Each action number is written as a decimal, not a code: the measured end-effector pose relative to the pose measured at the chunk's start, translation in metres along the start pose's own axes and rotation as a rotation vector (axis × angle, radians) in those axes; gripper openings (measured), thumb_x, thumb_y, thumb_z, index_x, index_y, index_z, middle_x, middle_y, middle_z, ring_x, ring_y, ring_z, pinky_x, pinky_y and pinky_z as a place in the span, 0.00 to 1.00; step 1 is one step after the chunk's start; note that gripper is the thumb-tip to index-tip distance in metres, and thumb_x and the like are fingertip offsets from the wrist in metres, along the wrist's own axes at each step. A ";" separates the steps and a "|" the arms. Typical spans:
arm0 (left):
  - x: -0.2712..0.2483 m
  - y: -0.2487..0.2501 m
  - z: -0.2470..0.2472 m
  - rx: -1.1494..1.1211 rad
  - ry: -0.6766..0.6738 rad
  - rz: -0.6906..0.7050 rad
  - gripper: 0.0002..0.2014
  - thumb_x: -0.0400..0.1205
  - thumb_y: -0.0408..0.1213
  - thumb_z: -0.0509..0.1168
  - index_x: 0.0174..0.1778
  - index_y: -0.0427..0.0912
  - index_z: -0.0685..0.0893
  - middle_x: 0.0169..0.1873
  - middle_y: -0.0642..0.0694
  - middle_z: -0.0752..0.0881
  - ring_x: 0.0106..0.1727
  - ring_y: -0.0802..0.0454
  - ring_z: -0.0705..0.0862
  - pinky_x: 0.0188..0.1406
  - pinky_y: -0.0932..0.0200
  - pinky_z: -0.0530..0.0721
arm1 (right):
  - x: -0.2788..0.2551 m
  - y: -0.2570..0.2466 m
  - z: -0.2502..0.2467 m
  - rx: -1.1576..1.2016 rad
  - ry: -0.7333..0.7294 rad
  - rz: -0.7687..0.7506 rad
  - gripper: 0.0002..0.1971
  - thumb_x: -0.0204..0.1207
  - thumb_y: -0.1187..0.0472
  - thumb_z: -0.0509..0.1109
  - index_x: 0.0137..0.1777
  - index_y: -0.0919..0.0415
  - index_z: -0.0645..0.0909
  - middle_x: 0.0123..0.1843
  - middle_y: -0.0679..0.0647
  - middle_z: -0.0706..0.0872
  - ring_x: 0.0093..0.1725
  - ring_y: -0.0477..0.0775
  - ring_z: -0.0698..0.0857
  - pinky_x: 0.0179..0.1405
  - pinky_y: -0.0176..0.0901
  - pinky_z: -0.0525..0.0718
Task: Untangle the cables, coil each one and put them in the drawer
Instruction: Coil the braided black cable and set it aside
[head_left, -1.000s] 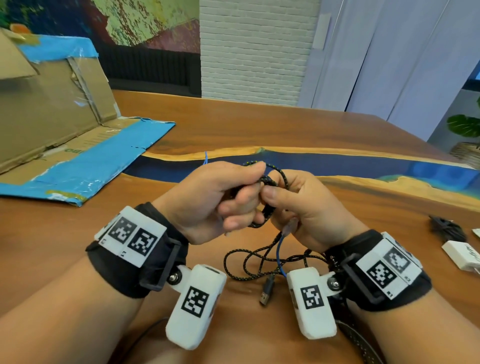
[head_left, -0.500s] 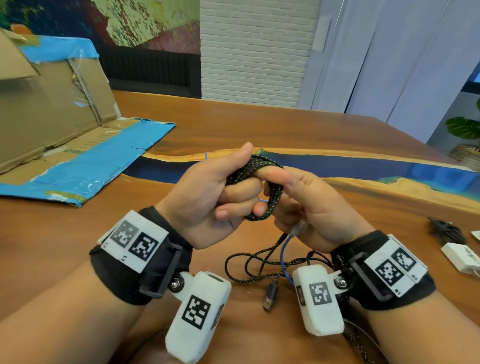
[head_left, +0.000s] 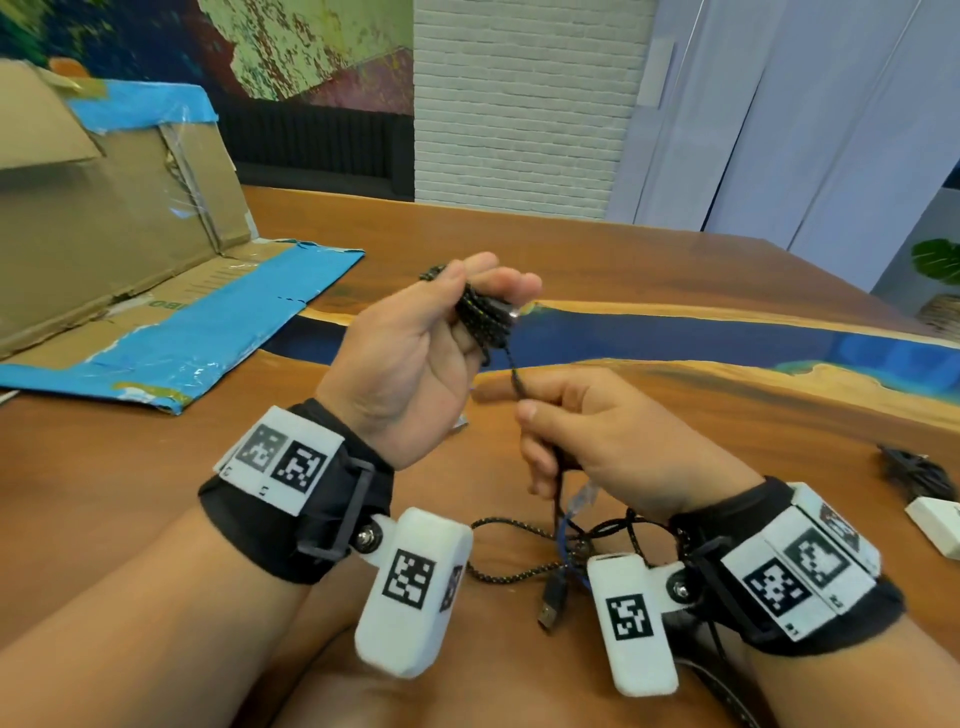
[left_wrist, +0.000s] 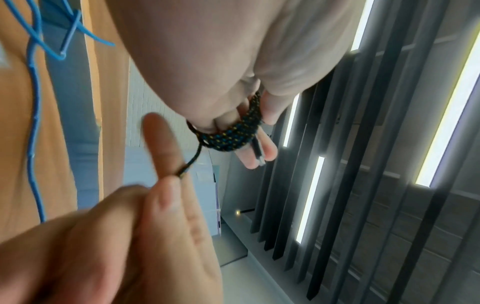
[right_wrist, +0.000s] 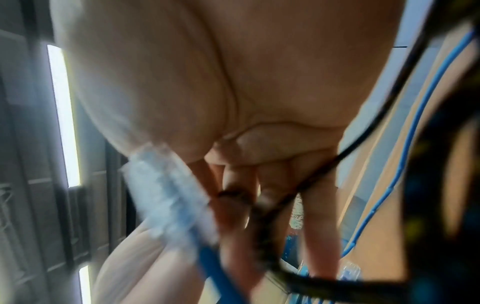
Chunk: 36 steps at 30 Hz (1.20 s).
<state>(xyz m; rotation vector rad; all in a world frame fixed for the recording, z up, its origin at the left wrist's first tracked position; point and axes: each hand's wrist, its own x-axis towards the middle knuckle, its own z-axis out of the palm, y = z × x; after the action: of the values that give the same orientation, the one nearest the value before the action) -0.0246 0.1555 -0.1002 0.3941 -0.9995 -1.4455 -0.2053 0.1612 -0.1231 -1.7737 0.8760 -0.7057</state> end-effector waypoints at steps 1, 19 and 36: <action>0.004 0.000 -0.004 0.019 0.061 0.026 0.15 0.92 0.36 0.51 0.67 0.31 0.76 0.38 0.47 0.90 0.55 0.48 0.91 0.61 0.57 0.88 | -0.001 0.000 0.001 -0.050 -0.022 -0.005 0.14 0.90 0.68 0.61 0.65 0.60 0.86 0.28 0.60 0.80 0.34 0.58 0.85 0.42 0.42 0.86; -0.003 -0.005 -0.010 1.144 -0.257 -0.245 0.26 0.85 0.61 0.64 0.46 0.37 0.85 0.23 0.47 0.82 0.30 0.48 0.80 0.38 0.49 0.79 | -0.014 -0.004 -0.041 0.633 0.199 -0.144 0.21 0.73 0.44 0.71 0.44 0.65 0.85 0.28 0.50 0.58 0.22 0.47 0.52 0.22 0.41 0.50; -0.004 0.007 0.003 -0.076 -0.142 -0.051 0.25 0.85 0.42 0.56 0.73 0.29 0.78 0.25 0.53 0.77 0.35 0.55 0.85 0.49 0.64 0.85 | -0.007 -0.010 -0.003 -0.298 0.099 0.010 0.11 0.89 0.61 0.65 0.51 0.53 0.90 0.31 0.53 0.84 0.23 0.56 0.72 0.24 0.45 0.71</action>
<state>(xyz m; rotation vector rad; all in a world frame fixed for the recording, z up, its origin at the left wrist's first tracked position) -0.0218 0.1616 -0.0944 0.2659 -1.0501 -1.5697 -0.2092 0.1674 -0.1129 -2.0078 1.1027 -0.6882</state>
